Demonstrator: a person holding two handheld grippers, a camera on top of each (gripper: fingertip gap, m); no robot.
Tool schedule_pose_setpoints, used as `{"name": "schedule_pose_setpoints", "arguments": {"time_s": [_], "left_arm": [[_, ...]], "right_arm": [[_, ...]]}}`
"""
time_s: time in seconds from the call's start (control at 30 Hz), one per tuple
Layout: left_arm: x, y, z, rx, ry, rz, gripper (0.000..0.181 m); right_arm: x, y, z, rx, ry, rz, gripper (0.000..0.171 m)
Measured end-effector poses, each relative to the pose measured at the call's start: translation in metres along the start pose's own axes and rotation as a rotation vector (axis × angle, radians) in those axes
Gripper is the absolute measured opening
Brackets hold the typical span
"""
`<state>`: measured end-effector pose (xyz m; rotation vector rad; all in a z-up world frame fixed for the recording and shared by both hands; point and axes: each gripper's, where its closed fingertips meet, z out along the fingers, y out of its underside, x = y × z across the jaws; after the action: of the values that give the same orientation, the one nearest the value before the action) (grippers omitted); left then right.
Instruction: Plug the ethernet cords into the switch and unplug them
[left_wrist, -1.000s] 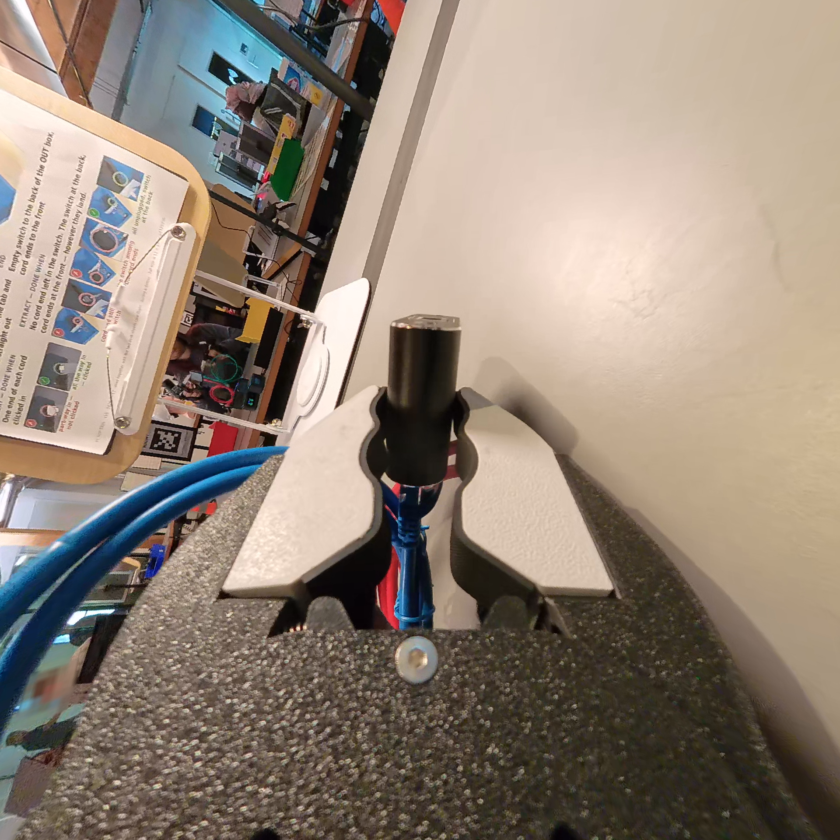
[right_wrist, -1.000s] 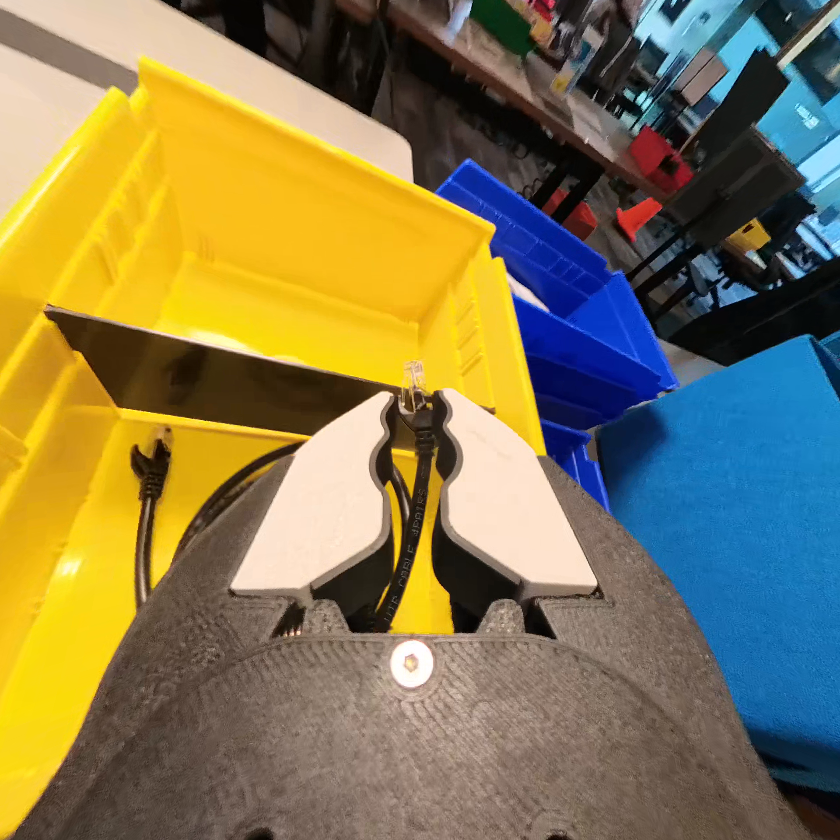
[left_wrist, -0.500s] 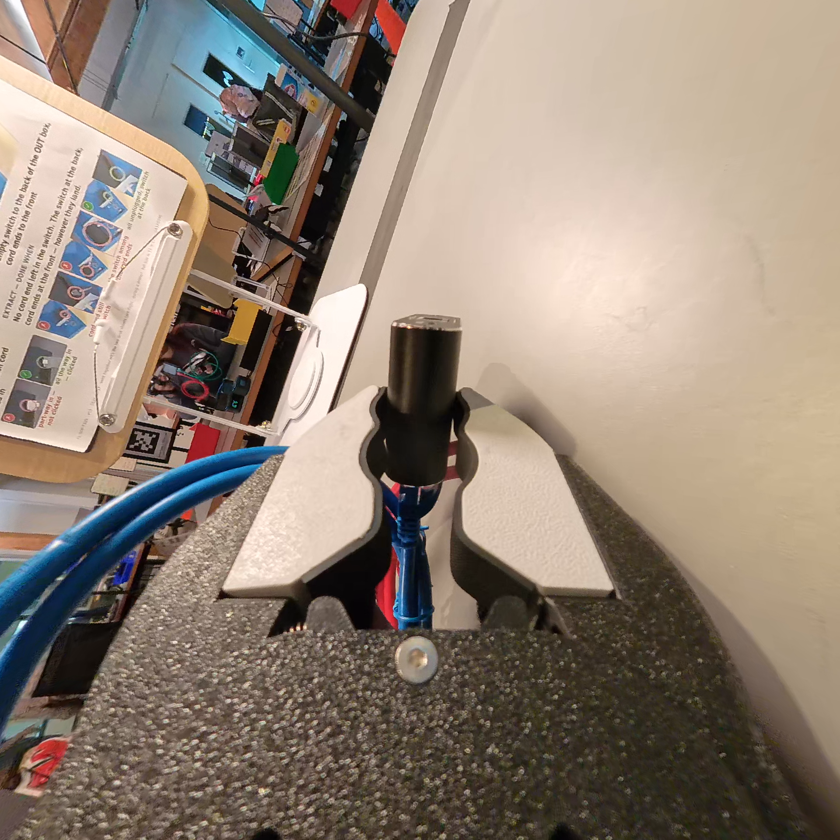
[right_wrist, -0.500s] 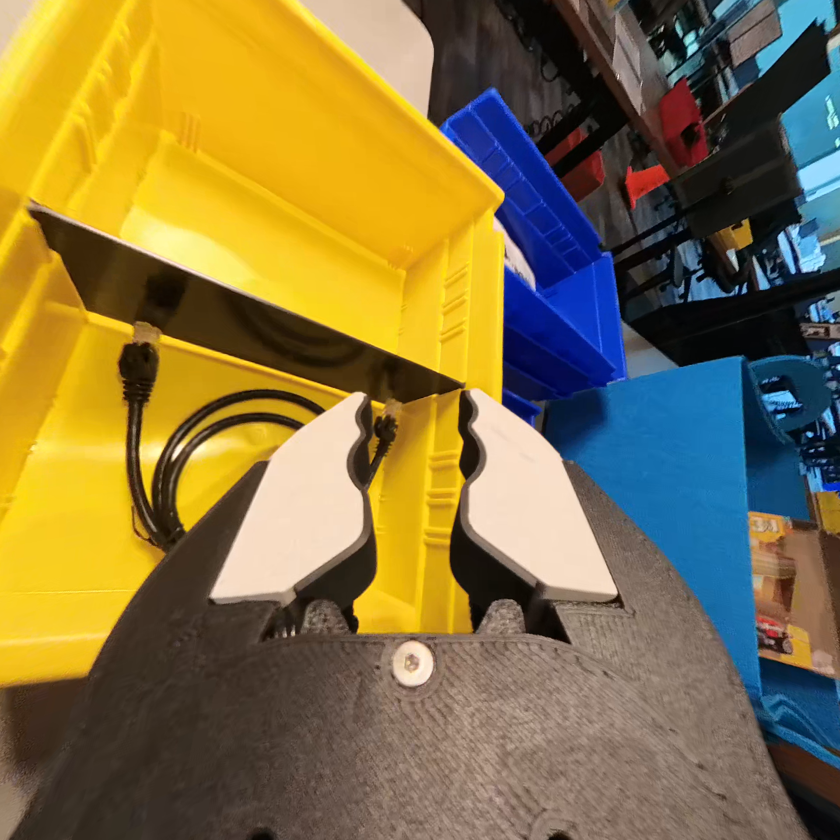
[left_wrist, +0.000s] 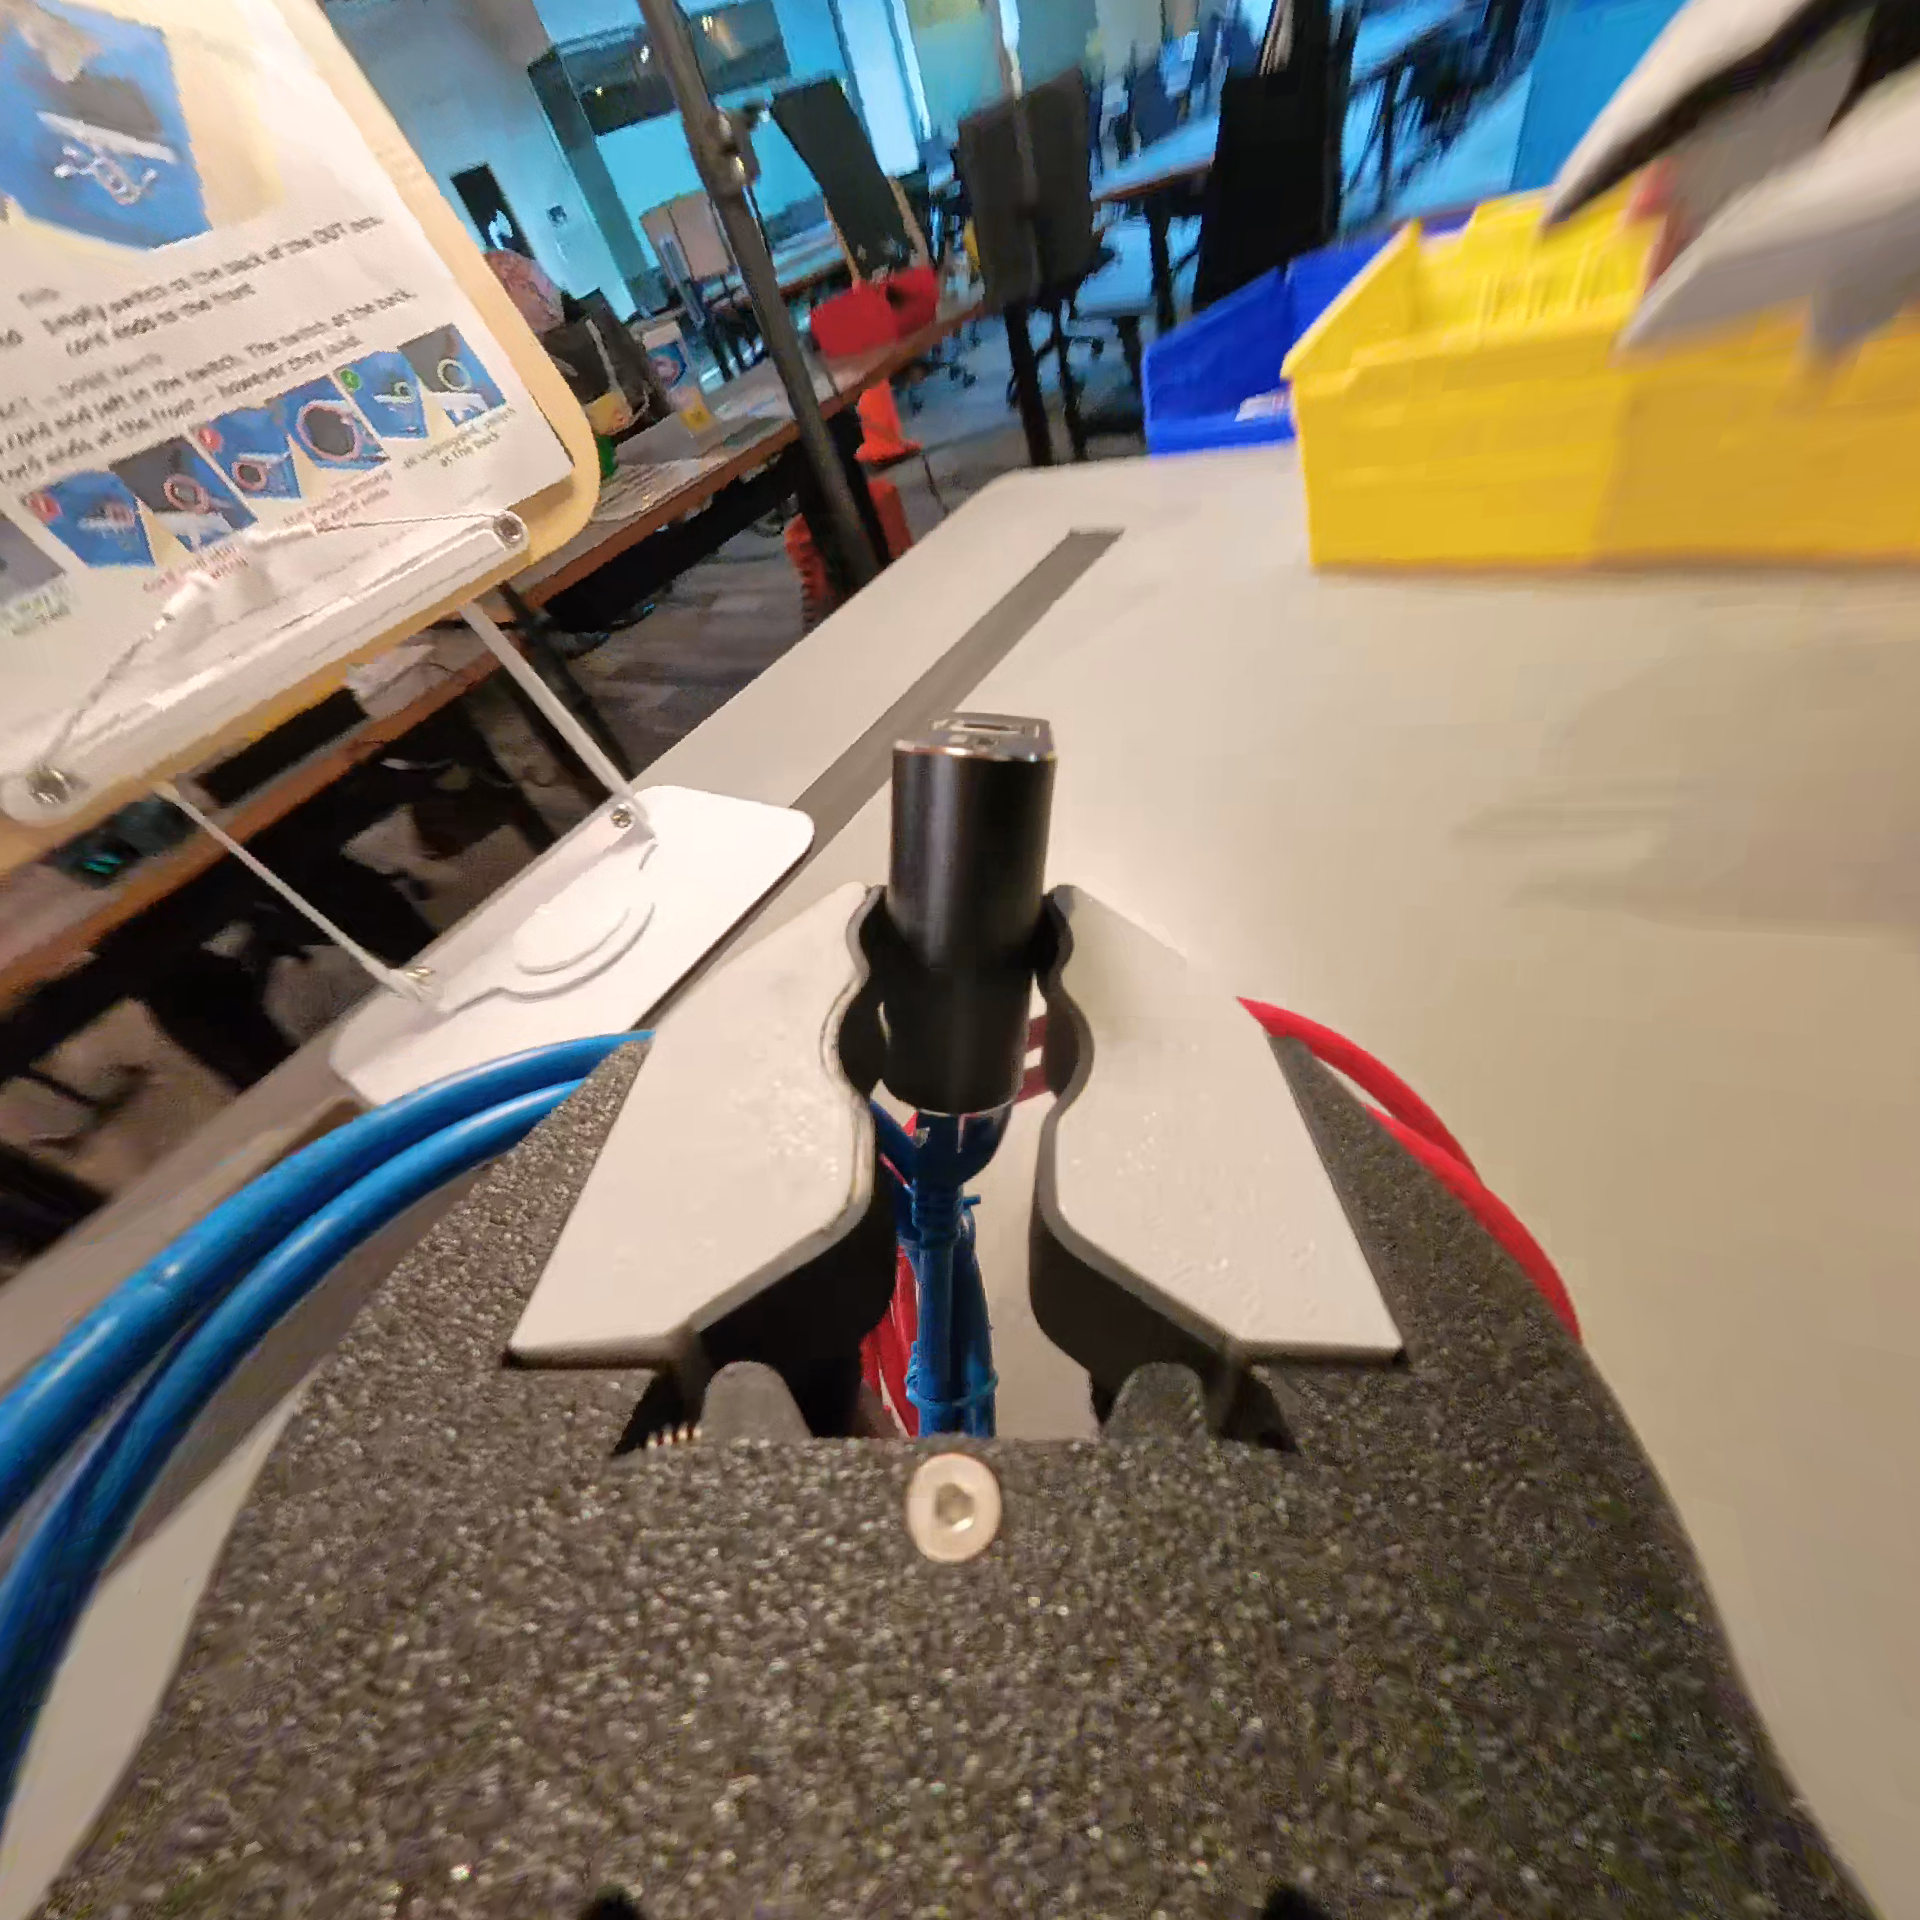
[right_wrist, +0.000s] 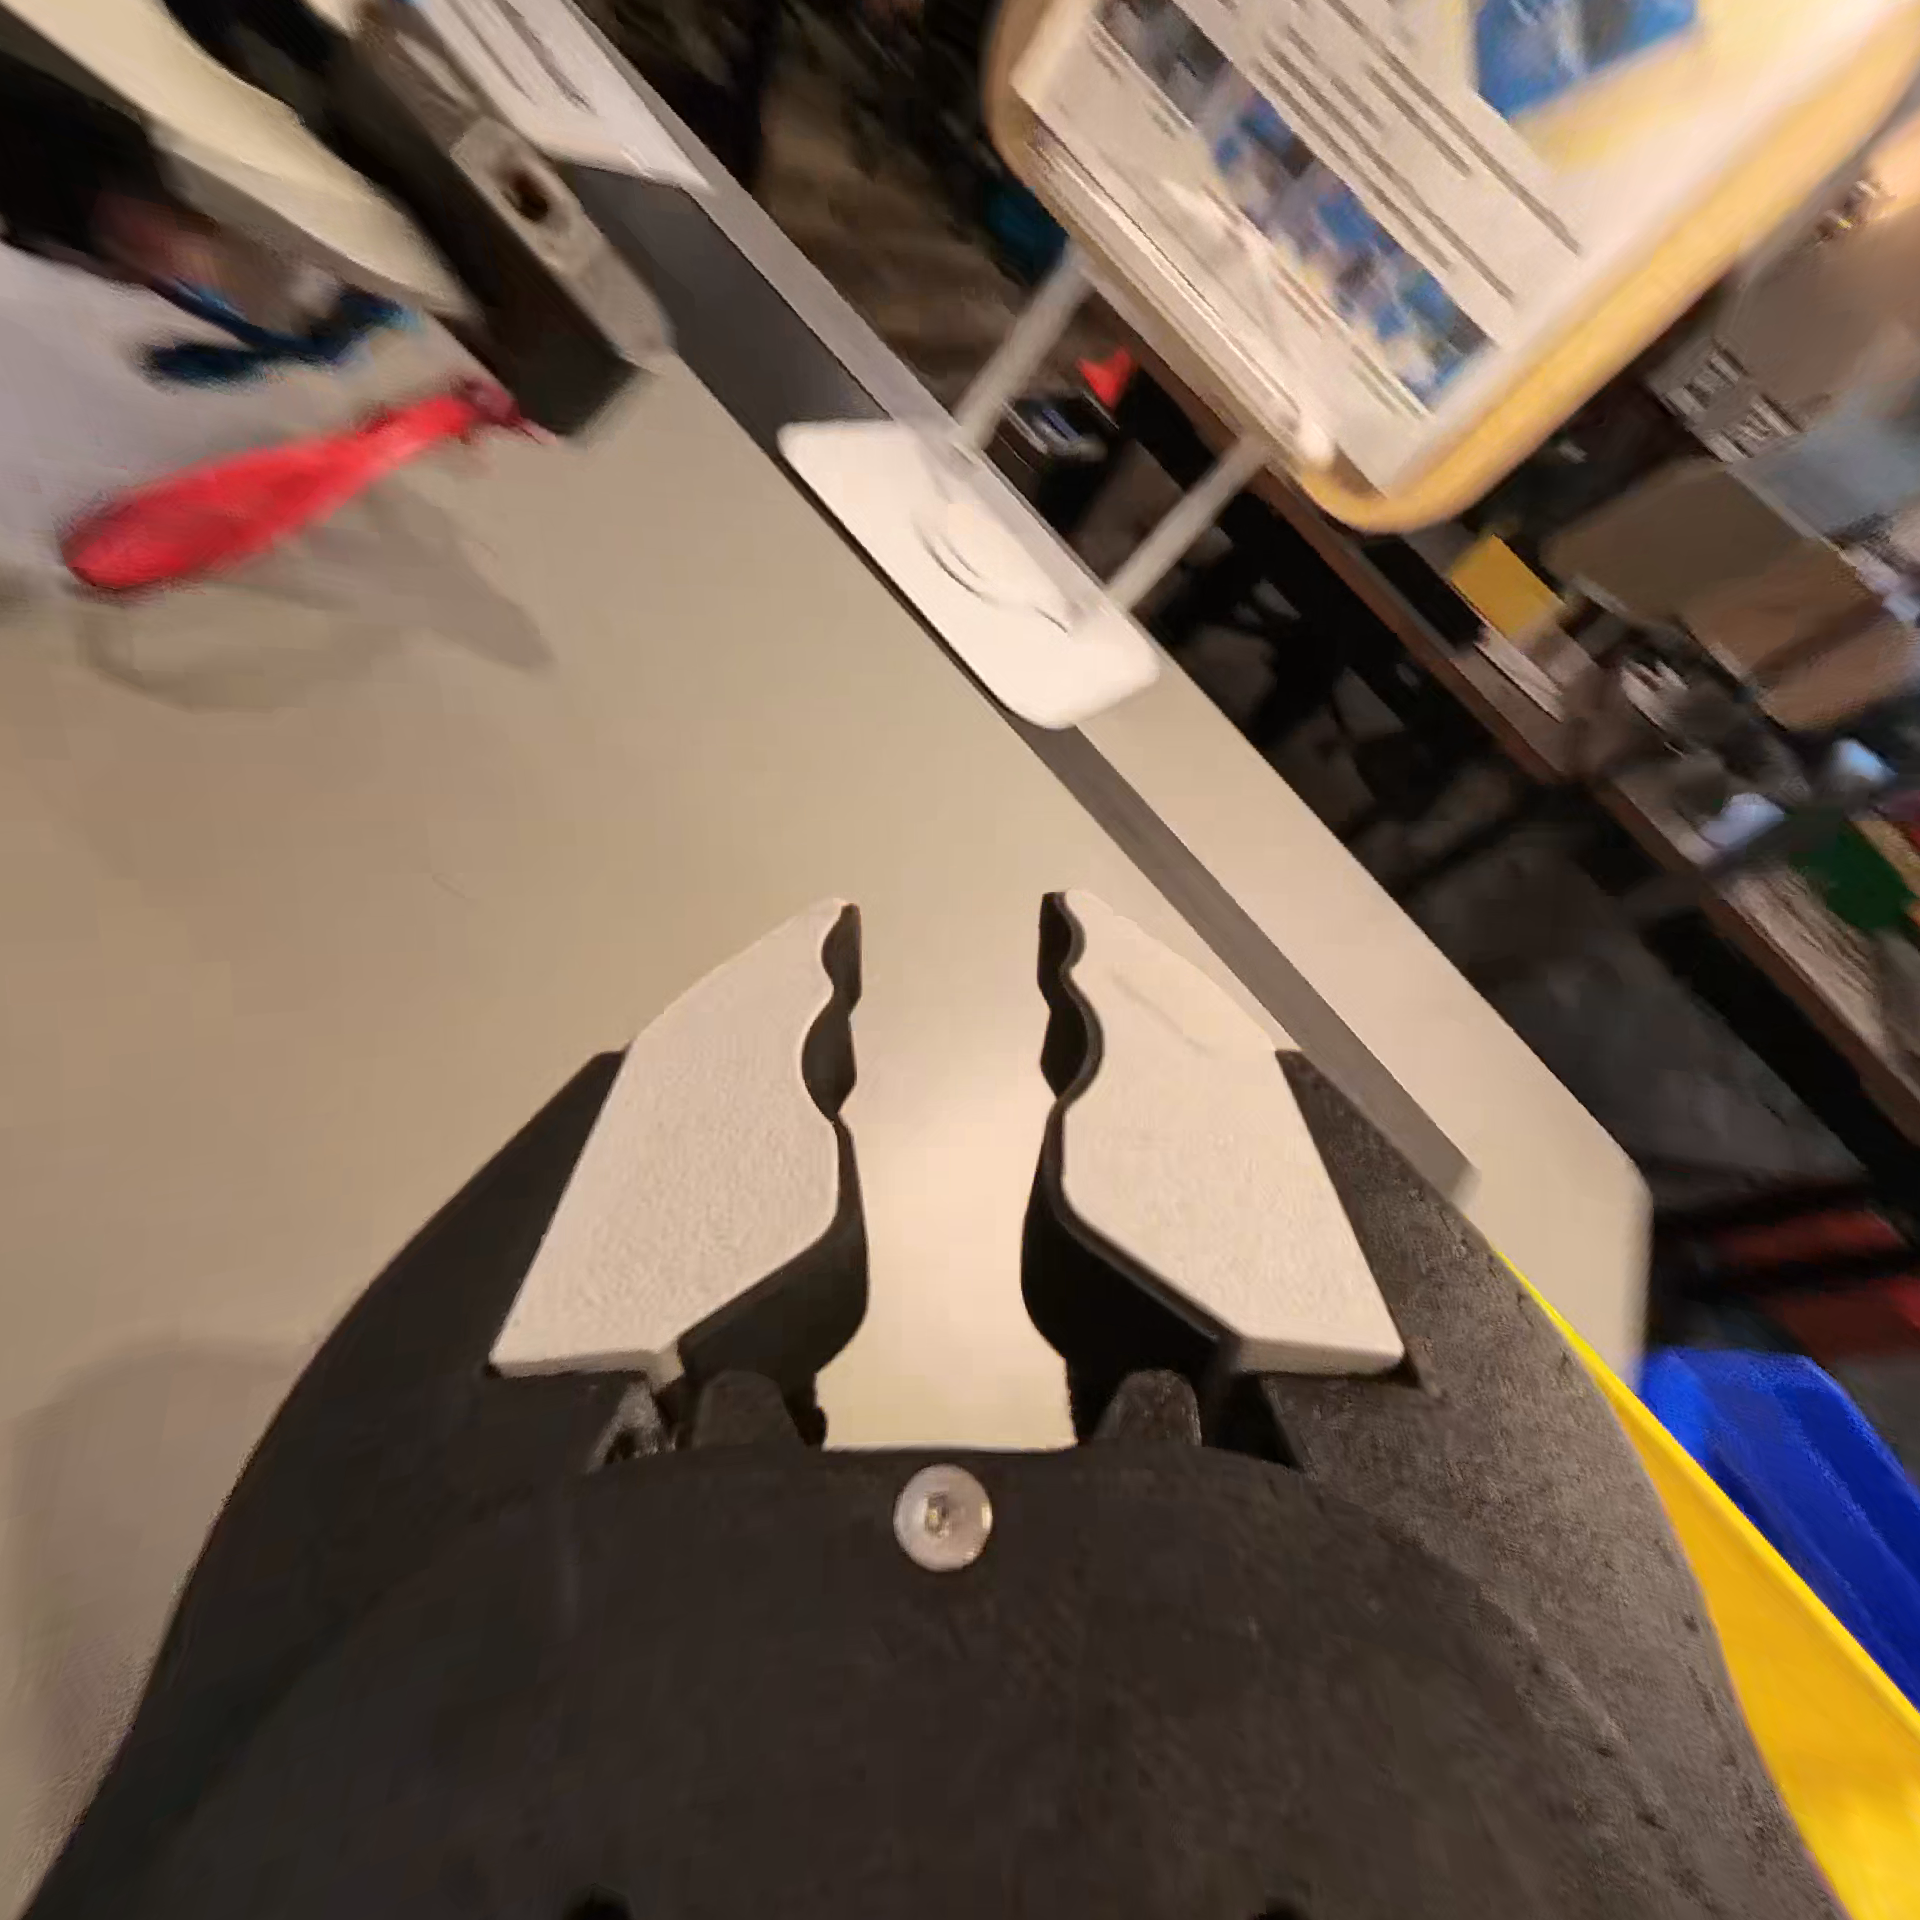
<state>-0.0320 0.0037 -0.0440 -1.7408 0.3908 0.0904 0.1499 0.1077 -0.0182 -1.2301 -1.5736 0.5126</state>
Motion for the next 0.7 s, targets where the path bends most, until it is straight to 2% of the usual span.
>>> {"name": "schedule_pose_setpoints", "arguments": {"time_s": [0.13, 0.3, 0.5, 0.67, 0.7], "left_arm": [[-0.004, -0.017, -0.019, 0.175, 0.113, -0.299, 0.027], [-0.007, -0.019, -0.04, 0.344, 0.309, -0.721, 0.027], [-0.005, 0.003, -0.037, 0.373, 0.408, -1.004, 0.027], [0.004, 0.008, -0.029, 0.392, 0.504, -1.144, 0.026], [0.003, 0.007, -0.03, 0.398, 0.515, -1.145, 0.026]], "right_arm": [[-0.062, -0.036, 0.057, 0.144, -0.192, 0.046, 0.031], [-0.098, -0.056, 0.112, 0.225, -0.316, 0.15, 0.031], [-0.107, -0.082, 0.128, 0.289, -0.383, 0.208, 0.027], [-0.132, -0.083, 0.129, 0.329, -0.562, 0.358, 0.025], [-0.135, -0.083, 0.125, 0.36, -0.606, 0.414, 0.03]]}}
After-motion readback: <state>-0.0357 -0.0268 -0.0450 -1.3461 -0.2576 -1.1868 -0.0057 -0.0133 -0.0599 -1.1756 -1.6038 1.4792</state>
